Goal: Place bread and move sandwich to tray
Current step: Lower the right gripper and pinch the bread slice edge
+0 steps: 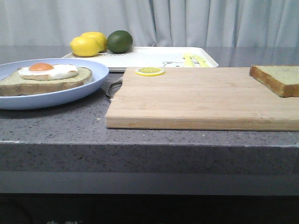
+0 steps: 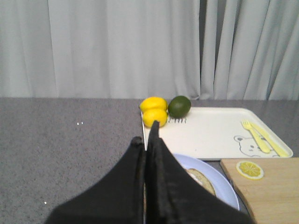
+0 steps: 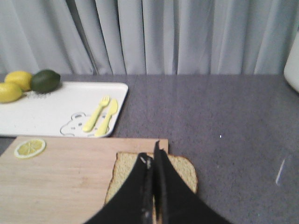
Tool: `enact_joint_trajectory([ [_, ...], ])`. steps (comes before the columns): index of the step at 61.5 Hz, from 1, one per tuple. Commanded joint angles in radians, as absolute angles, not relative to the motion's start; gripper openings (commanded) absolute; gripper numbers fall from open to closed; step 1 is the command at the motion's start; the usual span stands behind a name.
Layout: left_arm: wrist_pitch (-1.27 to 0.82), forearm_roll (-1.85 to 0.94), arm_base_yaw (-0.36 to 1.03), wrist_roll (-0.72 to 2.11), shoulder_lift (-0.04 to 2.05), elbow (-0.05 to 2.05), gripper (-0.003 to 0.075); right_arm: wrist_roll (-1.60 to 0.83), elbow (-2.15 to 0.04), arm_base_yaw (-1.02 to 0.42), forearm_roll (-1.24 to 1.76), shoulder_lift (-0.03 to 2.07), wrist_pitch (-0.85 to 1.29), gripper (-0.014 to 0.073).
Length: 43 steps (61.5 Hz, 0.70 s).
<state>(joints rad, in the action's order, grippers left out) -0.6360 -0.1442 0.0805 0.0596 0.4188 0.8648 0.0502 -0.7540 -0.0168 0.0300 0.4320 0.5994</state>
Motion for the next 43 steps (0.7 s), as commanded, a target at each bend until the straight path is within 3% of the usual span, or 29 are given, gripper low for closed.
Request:
enact_joint_trajectory([
  [1, -0.59, -0.165, 0.08, 0.054, 0.473, 0.899, -0.002, 0.045, -0.788, -0.012, 0.016, 0.493, 0.585, -0.0116],
  [34, -0.64, -0.193, 0.08, 0.054, 0.594, 0.888, -0.002, 0.045, -0.788, -0.012, 0.017, 0.679, 0.686, -0.0106],
  [40, -0.64, -0.191, 0.08, 0.054, 0.594, 0.888, -0.0018, 0.045, -0.788, -0.012, 0.019, 0.69, 0.695, -0.0015],
  [43, -0.64, -0.191, 0.08, 0.054, 0.594, 0.888, -0.0005, 0.045, -0.788, -0.012, 0.019, 0.69, 0.696, 0.0081],
])
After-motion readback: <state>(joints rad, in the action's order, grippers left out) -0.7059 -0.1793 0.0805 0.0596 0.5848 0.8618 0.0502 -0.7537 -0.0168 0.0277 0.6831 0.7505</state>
